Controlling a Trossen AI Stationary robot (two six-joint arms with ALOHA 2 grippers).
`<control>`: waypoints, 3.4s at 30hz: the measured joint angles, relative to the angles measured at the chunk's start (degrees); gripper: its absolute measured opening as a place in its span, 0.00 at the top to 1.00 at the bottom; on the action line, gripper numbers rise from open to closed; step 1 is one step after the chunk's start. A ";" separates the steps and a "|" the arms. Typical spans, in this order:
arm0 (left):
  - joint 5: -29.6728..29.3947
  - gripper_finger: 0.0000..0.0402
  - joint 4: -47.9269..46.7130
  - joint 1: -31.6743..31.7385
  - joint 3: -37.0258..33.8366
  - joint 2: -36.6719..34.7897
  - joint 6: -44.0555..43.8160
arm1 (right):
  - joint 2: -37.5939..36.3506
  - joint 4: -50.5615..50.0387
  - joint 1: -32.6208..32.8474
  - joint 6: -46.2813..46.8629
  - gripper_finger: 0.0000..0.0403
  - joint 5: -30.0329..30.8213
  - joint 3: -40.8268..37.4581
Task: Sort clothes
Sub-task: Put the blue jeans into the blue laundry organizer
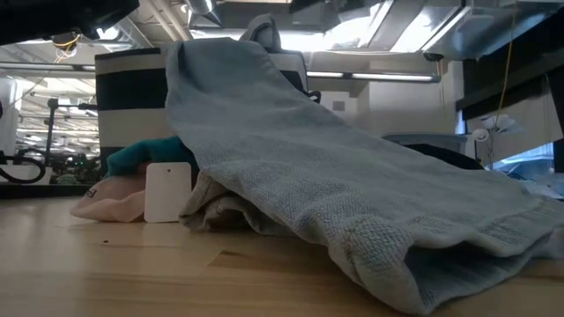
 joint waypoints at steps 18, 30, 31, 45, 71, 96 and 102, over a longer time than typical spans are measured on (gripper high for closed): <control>-0.02 0.55 0.09 -0.01 0.00 0.00 -1.53 | 0.36 -9.35 18.06 13.27 0.43 -1.18 -20.10; -0.01 0.55 0.20 0.01 0.00 0.00 -2.19 | -0.28 -0.07 15.81 24.04 0.43 -8.29 -34.52; -0.02 0.55 0.17 -0.01 0.00 -0.01 -2.14 | -0.30 -0.11 15.47 24.72 0.43 -8.27 -34.50; -0.02 0.55 0.22 0.01 0.00 -0.01 -2.28 | 0.36 7.76 14.11 25.64 0.43 -17.48 -34.52; -0.02 0.55 0.65 -0.01 0.00 0.00 -2.34 | 2.85 26.51 20.46 11.34 0.80 -19.63 -37.80; -0.02 0.55 0.61 0.00 0.00 -0.01 -2.16 | 2.60 38.57 13.83 -29.78 0.94 12.44 -3.37; -0.02 0.55 0.60 -0.01 0.00 0.00 -1.90 | 2.61 50.74 5.31 -30.94 0.97 2.32 -1.58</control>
